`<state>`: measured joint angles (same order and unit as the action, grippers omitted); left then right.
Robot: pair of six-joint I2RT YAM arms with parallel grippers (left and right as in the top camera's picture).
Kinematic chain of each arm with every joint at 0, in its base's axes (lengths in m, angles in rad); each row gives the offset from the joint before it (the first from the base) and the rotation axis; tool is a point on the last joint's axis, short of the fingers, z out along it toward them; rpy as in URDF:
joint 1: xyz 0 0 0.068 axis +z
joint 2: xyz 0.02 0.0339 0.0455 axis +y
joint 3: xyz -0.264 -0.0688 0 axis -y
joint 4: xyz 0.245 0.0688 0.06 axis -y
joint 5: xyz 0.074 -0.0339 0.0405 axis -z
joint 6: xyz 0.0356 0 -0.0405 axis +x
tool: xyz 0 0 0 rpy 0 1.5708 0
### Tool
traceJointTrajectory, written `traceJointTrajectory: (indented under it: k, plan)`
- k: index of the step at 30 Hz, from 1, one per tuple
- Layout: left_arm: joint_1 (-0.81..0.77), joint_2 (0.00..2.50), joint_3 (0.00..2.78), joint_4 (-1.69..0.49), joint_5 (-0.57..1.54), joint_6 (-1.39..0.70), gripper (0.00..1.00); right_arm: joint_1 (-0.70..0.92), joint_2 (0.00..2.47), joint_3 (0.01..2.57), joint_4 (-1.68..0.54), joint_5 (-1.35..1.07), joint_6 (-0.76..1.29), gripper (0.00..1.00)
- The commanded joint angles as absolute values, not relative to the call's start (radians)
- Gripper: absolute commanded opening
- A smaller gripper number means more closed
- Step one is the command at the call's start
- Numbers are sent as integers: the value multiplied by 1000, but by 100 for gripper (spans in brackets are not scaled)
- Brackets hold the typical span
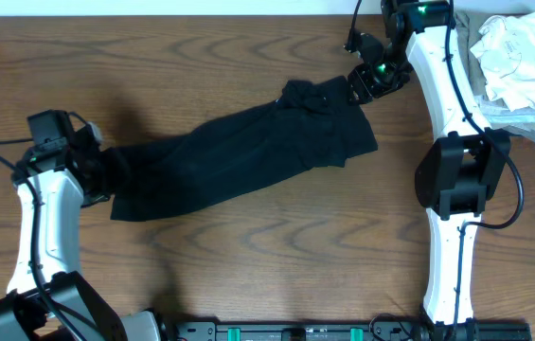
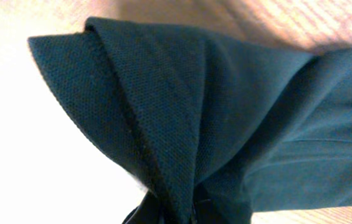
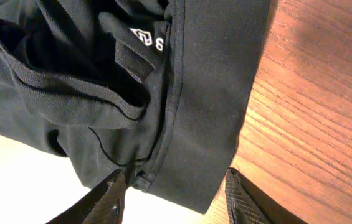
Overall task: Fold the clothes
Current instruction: 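Fold the left end of the shirt rightward over the middle with left gripper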
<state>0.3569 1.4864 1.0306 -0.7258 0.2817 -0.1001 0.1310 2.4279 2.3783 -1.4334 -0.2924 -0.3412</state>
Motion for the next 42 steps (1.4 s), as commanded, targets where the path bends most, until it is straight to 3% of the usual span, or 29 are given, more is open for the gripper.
traceJointTrajectory:
  k: [1,13,23,24,27,29,39,42]
  plan:
    - [301,1481,1038,-686,278,-114,6,126,2398,2372,-1428,-304,-318,50]
    - [19,1498,1038,-423,280,-269,6,131,2398,2372,-1428,-303,-318,51]
    - [-159,1651,1038,-252,277,-329,7,131,2398,2372,-1428,-303,-318,52]
    - [-168,1673,1038,-236,277,-336,13,131,2398,2372,-1428,-303,-318,52]
    - [-191,1718,1038,-197,279,-347,48,131,2398,2372,-1427,-303,-318,52]
    - [-201,1725,1038,-192,281,-347,59,131,2398,2372,-1426,-303,-318,52]
    - [-198,1630,1052,-288,280,-308,61,131,2398,2372,-1423,-303,-318,54]
    - [-207,1636,1051,-327,280,-308,52,132,2398,2372,-1420,-304,-318,54]
